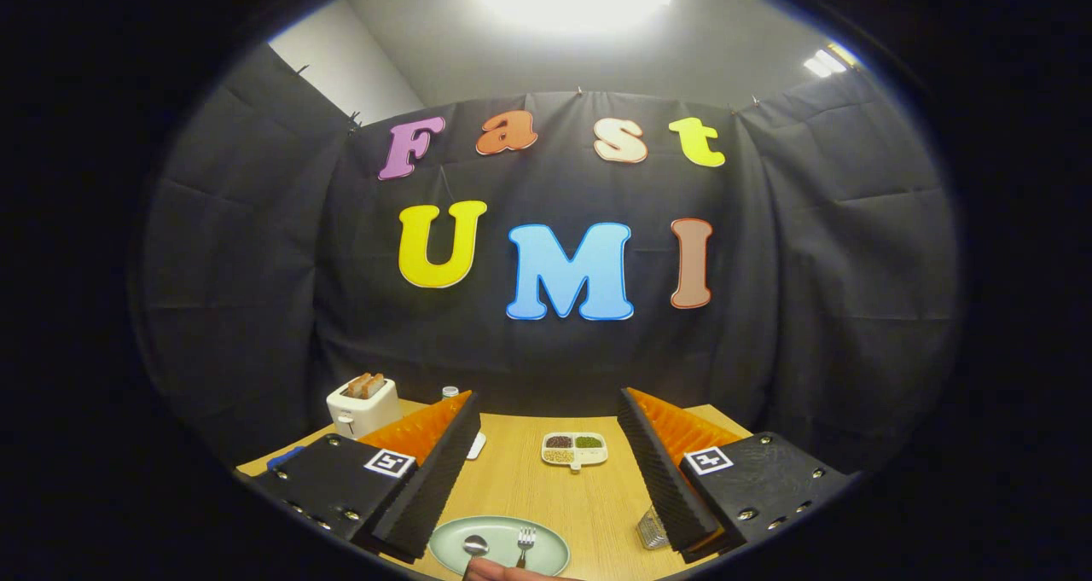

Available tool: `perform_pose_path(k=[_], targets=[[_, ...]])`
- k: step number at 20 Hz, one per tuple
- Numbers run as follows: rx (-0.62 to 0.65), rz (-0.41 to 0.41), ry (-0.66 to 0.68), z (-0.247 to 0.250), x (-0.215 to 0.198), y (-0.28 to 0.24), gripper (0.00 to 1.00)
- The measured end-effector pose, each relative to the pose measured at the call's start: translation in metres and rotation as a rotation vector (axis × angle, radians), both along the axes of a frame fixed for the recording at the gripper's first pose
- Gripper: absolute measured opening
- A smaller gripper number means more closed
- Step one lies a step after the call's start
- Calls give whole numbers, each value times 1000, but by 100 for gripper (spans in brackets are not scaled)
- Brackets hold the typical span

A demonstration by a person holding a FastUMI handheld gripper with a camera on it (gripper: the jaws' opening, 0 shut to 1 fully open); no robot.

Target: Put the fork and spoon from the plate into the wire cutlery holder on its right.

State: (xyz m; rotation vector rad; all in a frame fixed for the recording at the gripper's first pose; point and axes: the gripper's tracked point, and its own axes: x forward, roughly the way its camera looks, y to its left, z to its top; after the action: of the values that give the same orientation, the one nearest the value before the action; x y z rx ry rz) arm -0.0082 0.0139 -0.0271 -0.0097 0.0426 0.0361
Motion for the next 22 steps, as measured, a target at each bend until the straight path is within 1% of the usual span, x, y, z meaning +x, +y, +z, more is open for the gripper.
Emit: perform_pose_path(k=[5, 8, 9, 11, 12, 14, 15, 17, 19, 22], targets=[[8, 14, 115, -38, -1, 3, 99], [-15, 20, 217, -70, -2, 4, 98], [-16, 24, 248, -80, -3, 5, 91], [-13, 45, 318, -103, -5, 11, 82], [-13, 58, 358, -118, -2, 16, 80], [-27, 69, 468, -149, -11, 18, 66], [-26, 83, 535, -170, -16, 21, 61], [-6, 96, 667, -203, -27, 26, 61], [-4, 92, 753, -226, -36, 26, 61], [-44, 102, 855, -261, -46, 28, 62]])
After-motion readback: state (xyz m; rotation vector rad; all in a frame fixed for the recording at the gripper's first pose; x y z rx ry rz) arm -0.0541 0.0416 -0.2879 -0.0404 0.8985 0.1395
